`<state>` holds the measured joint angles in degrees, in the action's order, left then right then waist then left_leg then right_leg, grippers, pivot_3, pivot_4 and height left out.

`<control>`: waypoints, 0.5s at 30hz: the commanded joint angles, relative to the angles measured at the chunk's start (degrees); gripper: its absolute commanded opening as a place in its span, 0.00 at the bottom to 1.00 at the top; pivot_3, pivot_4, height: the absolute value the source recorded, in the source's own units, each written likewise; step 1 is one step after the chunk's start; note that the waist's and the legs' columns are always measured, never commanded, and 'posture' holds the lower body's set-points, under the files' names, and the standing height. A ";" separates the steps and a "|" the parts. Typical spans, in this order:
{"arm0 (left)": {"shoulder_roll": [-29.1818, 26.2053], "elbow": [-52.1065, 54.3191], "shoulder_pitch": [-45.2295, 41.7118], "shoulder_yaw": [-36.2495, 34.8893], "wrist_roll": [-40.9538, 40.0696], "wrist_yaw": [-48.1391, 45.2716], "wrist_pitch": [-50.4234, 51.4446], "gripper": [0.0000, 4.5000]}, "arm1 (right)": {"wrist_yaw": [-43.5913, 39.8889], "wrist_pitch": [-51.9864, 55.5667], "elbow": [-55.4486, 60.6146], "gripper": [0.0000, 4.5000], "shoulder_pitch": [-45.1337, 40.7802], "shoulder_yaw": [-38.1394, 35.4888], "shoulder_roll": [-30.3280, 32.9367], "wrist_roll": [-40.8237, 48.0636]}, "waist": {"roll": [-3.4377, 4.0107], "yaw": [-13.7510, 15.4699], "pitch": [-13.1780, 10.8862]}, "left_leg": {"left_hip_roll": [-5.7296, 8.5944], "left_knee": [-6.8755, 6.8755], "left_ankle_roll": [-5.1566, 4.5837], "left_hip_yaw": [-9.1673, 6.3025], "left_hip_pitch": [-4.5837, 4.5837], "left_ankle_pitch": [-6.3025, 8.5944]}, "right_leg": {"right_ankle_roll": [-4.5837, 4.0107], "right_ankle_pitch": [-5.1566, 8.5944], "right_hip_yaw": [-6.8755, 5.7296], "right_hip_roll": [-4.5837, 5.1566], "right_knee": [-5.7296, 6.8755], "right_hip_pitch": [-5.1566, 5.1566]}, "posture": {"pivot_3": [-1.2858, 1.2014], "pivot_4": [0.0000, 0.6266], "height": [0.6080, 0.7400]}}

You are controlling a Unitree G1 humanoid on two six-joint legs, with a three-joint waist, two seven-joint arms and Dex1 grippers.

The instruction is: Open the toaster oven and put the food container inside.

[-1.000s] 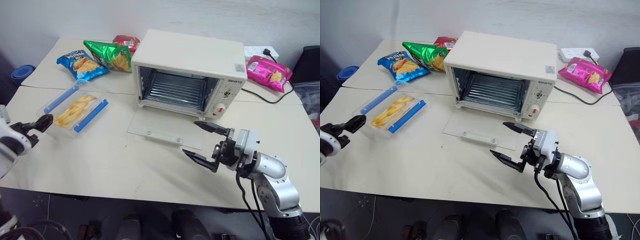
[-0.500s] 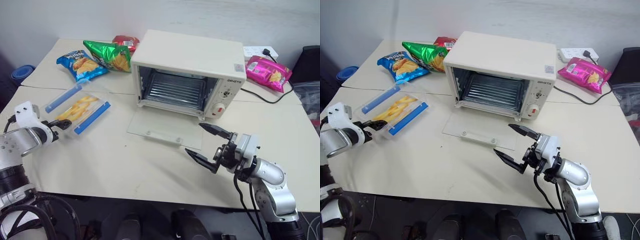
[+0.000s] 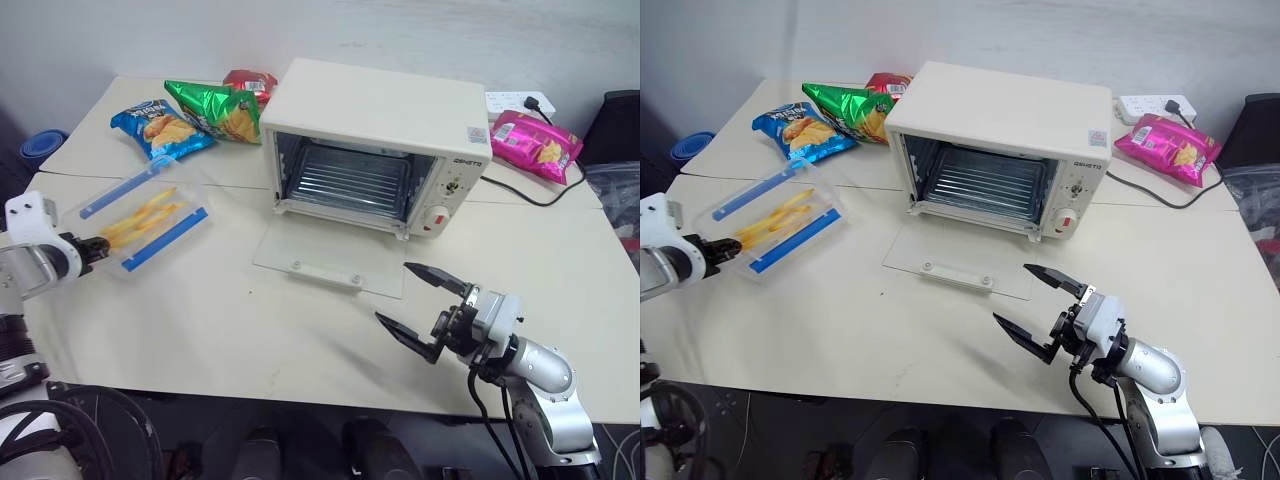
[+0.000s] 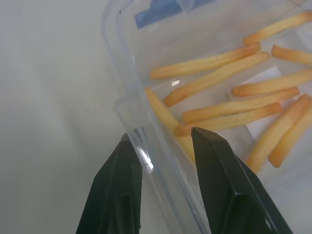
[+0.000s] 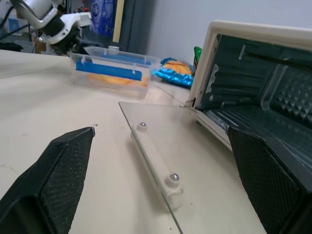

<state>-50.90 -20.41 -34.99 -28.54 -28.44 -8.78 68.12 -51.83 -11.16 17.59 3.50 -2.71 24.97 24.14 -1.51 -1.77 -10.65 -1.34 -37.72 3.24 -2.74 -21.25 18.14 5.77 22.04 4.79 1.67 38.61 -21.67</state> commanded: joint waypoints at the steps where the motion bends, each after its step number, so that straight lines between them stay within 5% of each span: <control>1: -4.43 3.49 -1.08 2.84 -1.95 -10.49 -1.50 0.28 | 0.53 0.24 2.56 1.00 0.24 -0.67 0.67 1.25 | 0.00 0.17 0.00 | 0.01 -0.01 0.01 0.00 -0.01 -0.01 | 0.00 0.00 0.00 0.01 0.01 0.00 | 0.52 0.24 1.00; 8: -11.20 15.03 -5.96 16.66 -6.60 -27.35 5.88 0.28 | 1.62 1.56 2.70 1.00 1.60 -2.39 2.00 1.39 | -0.10 0.29 -0.06 | 0.14 0.03 -0.01 -0.11 -0.09 0.00 | -0.01 0.00 -0.08 0.13 -0.10 0.05 | 0.52 0.24 1.00; 15: -0.20 22.75 -17.34 31.13 -6.03 -27.37 11.32 0.28 | 4.24 0.98 4.80 1.00 7.50 -6.39 2.66 0.87 | -0.04 0.38 -0.11 | 0.18 0.01 -0.13 -0.09 -0.09 -0.02 | 0.00 0.01 -0.01 0.07 -0.05 0.06 | 0.52 0.24 1.00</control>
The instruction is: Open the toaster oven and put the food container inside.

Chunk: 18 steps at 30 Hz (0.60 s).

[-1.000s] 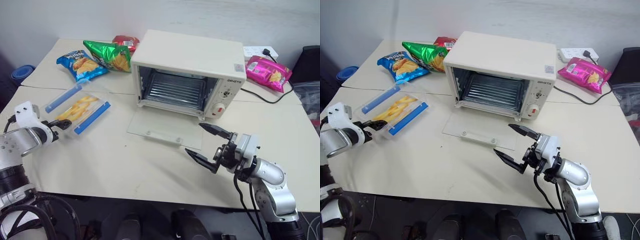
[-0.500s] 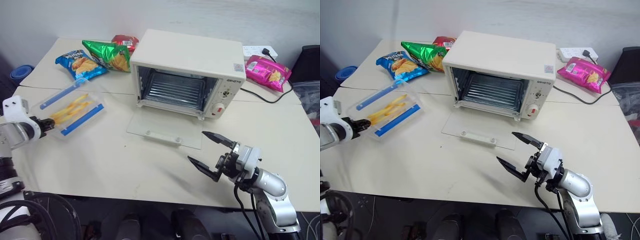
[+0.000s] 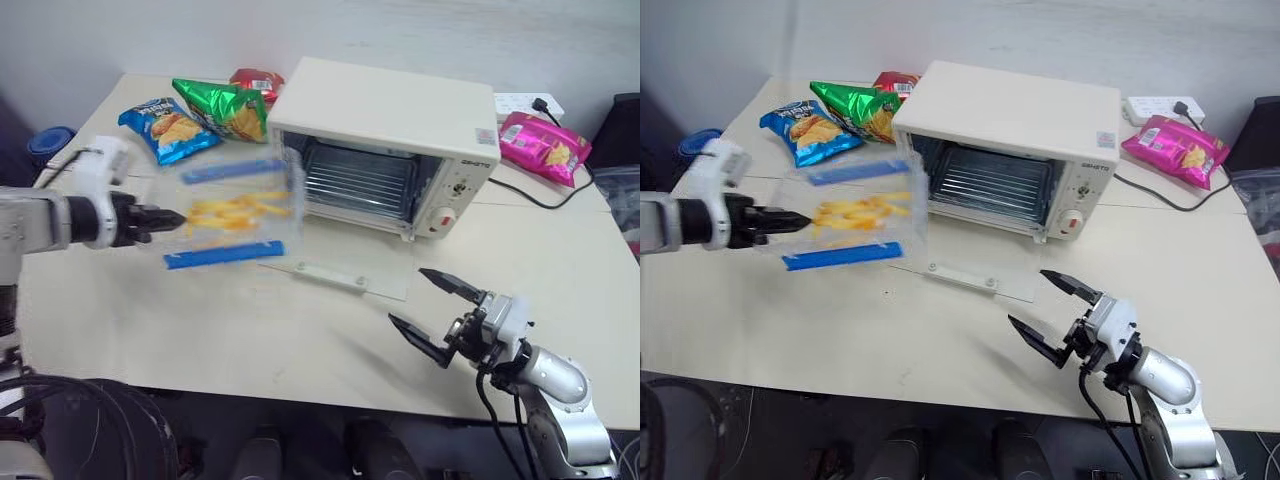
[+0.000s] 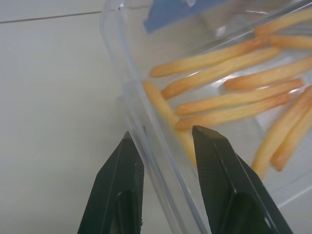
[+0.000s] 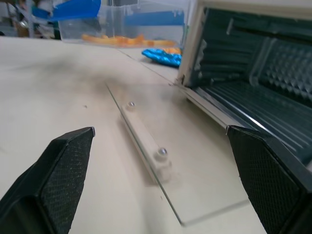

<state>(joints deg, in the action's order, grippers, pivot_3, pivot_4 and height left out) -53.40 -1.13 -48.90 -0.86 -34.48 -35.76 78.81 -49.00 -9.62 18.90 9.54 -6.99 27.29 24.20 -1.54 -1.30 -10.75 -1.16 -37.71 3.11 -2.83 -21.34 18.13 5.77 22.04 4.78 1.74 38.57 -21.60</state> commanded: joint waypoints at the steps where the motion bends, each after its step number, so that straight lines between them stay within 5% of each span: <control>1: 4.16 3.92 -4.69 4.90 0.13 -0.44 0.94 0.28 | 1.97 -0.55 4.41 1.00 2.68 -2.82 0.38 0.77 | -0.02 -0.15 -0.01 | -0.01 -0.03 -0.01 0.02 -0.01 0.00 | 0.00 0.00 0.04 -0.03 0.02 0.00 | 0.52 0.24 1.00; 9: 15.42 -2.11 -9.04 7.26 4.96 3.10 -4.58 0.28 | 7.07 0.02 11.08 1.00 8.93 -3.89 -0.94 -0.24 | 0.03 -0.70 -0.04 | -0.11 -0.04 0.03 0.14 0.11 -0.02 | 0.01 -0.01 0.24 -0.24 0.12 -0.04 | 0.52 0.24 1.00; 17: 19.03 -11.09 -13.14 12.30 13.27 1.95 -14.90 0.28 | 11.52 -0.26 13.59 1.00 10.79 -2.86 -3.30 -2.42 | 0.03 -0.26 -0.04 | 0.00 -0.12 0.05 0.12 0.06 -0.03 | 0.02 0.00 0.23 -0.15 0.09 -0.03 | 0.52 0.24 1.00; 18: 19.49 -11.45 -13.31 12.08 13.96 2.31 -15.86 0.35 | 11.69 -0.39 13.68 1.00 10.97 -2.82 -3.40 -2.53 | 0.03 -0.20 -0.04 | 0.00 -0.11 0.05 0.12 0.04 -0.03 | 0.02 0.00 0.24 -0.14 0.07 -0.03 | 0.52 0.24 1.00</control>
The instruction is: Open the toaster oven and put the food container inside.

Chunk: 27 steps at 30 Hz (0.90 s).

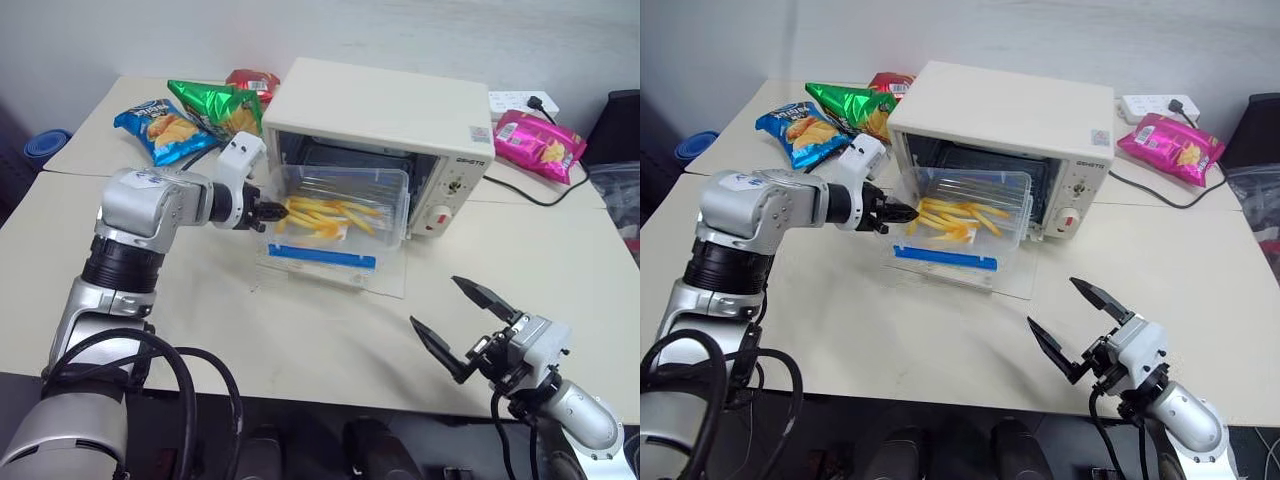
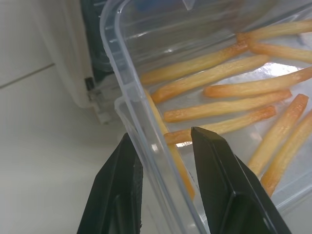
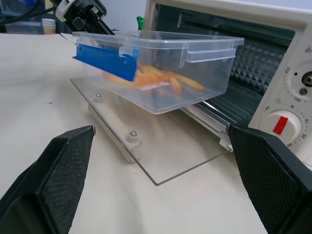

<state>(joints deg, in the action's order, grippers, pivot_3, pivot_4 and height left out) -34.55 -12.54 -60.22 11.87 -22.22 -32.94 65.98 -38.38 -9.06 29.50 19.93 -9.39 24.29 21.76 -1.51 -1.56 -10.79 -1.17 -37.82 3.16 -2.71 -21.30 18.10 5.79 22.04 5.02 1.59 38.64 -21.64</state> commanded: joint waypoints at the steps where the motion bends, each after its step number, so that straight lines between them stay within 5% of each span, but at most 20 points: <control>1: 1.20 -0.40 -2.39 -0.95 2.07 -0.28 -3.18 0.43 | 1.20 -1.02 3.20 1.00 0.78 -0.45 -0.45 -0.10 | 0.00 0.07 0.00 | 0.00 0.00 0.00 -0.01 -0.01 0.00 | 0.00 0.00 0.00 0.02 0.00 0.00 | 0.52 0.24 1.00; 9: 4.19 -0.55 -2.33 -10.12 -1.93 -2.95 -5.67 0.93 | 1.94 1.59 6.82 1.00 2.09 -0.50 0.61 1.63 | 0.00 -0.11 0.00 | -0.01 -0.02 0.00 -0.01 0.00 0.00 | 0.01 0.00 -0.02 0.00 0.06 0.00 | 0.52 0.24 1.00; 15: -1.15 -0.45 2.36 -15.82 -4.58 -15.15 -17.43 0.93 | 4.67 10.91 12.69 1.00 -0.62 -1.52 3.23 7.40 | 0.01 -0.28 0.00 | -0.06 -0.03 0.03 0.07 0.08 -0.02 | 0.00 0.00 -0.03 -0.03 0.11 0.00 | 0.52 0.24 1.00; 18: -5.60 -3.18 6.24 -15.64 -4.47 -22.54 -21.75 0.80 | 5.29 15.64 14.01 0.87 -2.99 -1.10 5.33 9.71 | 0.02 -0.14 0.00 | -0.08 0.00 0.07 0.10 0.15 -0.04 | 0.00 0.00 -0.04 -0.04 0.15 0.00 | 0.52 0.24 1.00; 24: -8.68 -9.32 10.03 -13.83 -0.81 -27.78 -28.91 0.40 | 5.77 20.73 14.53 0.42 -6.94 0.52 6.54 11.46 | 0.01 0.40 0.00 | 0.02 -0.09 -0.04 -0.13 0.01 -0.01 | 0.00 0.00 -0.11 0.07 0.07 0.05 | 0.52 0.24 1.00; 27: -10.92 -10.03 12.45 -15.29 -2.40 -37.42 -36.10 0.21 | 5.27 24.18 15.95 0.21 -8.61 4.39 8.59 9.03 | 0.01 0.21 -0.01 | 0.02 -0.12 -0.09 -0.16 -0.10 0.01 | 0.00 0.00 -0.14 0.09 -0.01 0.02 | 0.52 0.24 1.00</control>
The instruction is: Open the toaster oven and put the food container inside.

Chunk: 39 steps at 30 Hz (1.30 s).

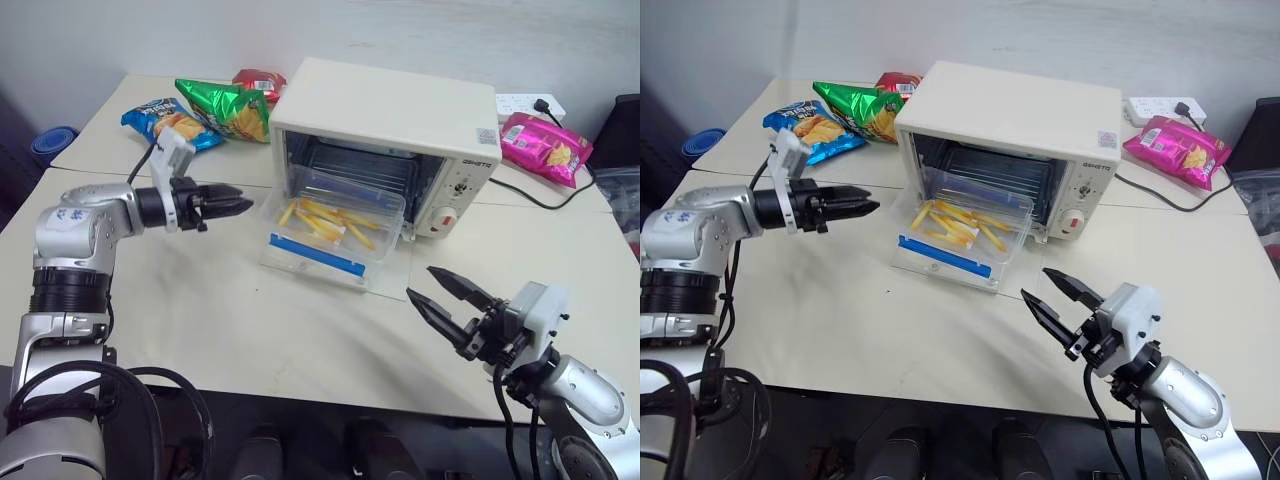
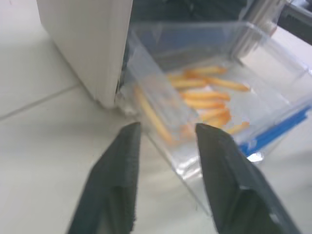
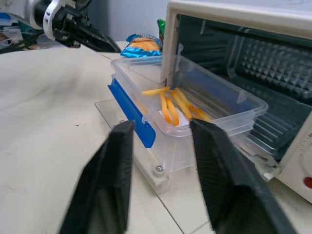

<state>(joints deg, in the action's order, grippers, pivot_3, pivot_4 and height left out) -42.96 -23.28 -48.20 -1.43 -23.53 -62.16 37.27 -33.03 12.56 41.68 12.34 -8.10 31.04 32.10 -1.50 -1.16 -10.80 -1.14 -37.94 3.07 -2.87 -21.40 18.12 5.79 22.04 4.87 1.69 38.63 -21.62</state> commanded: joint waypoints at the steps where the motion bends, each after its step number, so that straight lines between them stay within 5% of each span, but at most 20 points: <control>1: -3.63 0.42 1.55 -1.11 -0.32 -11.67 -10.34 0.14 | 0.00 3.45 3.77 0.13 -1.55 4.35 2.36 -2.45 | 0.00 -0.25 0.00 | -0.01 0.01 0.00 0.00 -0.03 0.00 | 0.00 0.00 -0.01 0.00 -0.03 -0.03 | 0.52 0.24 1.00; 3: -5.17 -0.62 3.74 1.75 3.17 -15.95 -17.49 0.02 | 0.76 5.25 3.13 0.00 -2.98 6.49 2.93 -4.25 | 0.01 -0.55 0.00 | -0.03 0.04 0.00 -0.01 -0.02 0.00 | 0.00 0.00 -0.03 -0.01 -0.07 -0.03 | 0.52 0.24 1.00; 14: 10.85 -1.69 5.10 3.30 8.40 -3.47 -29.13 0.01 | 3.30 9.42 -13.85 0.00 -20.85 17.98 -2.24 -15.91 | -0.09 -0.18 -0.02 | 0.06 -0.11 -0.45 -0.11 -0.12 0.17 | 0.01 -0.01 -0.10 0.11 0.02 -0.08 | 0.52 0.24 1.00; 25: 22.26 -7.92 -1.48 2.46 10.73 11.15 -30.04 0.01 | 5.46 3.78 -31.53 0.00 -35.61 14.99 -5.76 -23.18 | -0.09 -0.36 -0.02 | 0.10 -0.20 -0.44 0.20 -0.18 0.15 | 0.04 -0.03 -0.14 0.12 0.30 -0.39 | 0.52 0.24 1.00; 34: 29.85 -15.87 -5.75 -1.66 11.73 25.67 -35.79 0.01 | 15.17 1.25 -41.71 0.00 -44.38 12.48 -12.16 -28.72 | -0.10 -0.90 -0.01 | 0.09 -0.33 -0.06 0.44 -0.81 -0.09 | 0.08 -0.05 -0.07 0.08 0.77 -1.28 | 0.52 0.24 1.00; 39: 29.52 -15.99 -6.24 -1.88 9.37 20.75 -35.17 0.01 | 10.61 3.02 -39.64 0.00 -44.19 11.55 -12.95 -24.61 | -0.10 -1.08 -0.01 | 0.15 -0.33 -0.03 0.56 -0.88 -0.21 | 0.09 -0.05 0.02 0.12 0.94 -1.46 | 0.52 0.24 1.00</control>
<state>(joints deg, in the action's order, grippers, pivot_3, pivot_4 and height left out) -12.52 -41.52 -53.88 -2.38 -12.28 -38.20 1.55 -19.90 15.11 -1.95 -32.01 5.60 18.05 4.07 -1.60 -2.24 -10.81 -0.99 -38.27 3.04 -2.32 -22.29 17.90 5.88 21.99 4.89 1.80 39.58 -23.08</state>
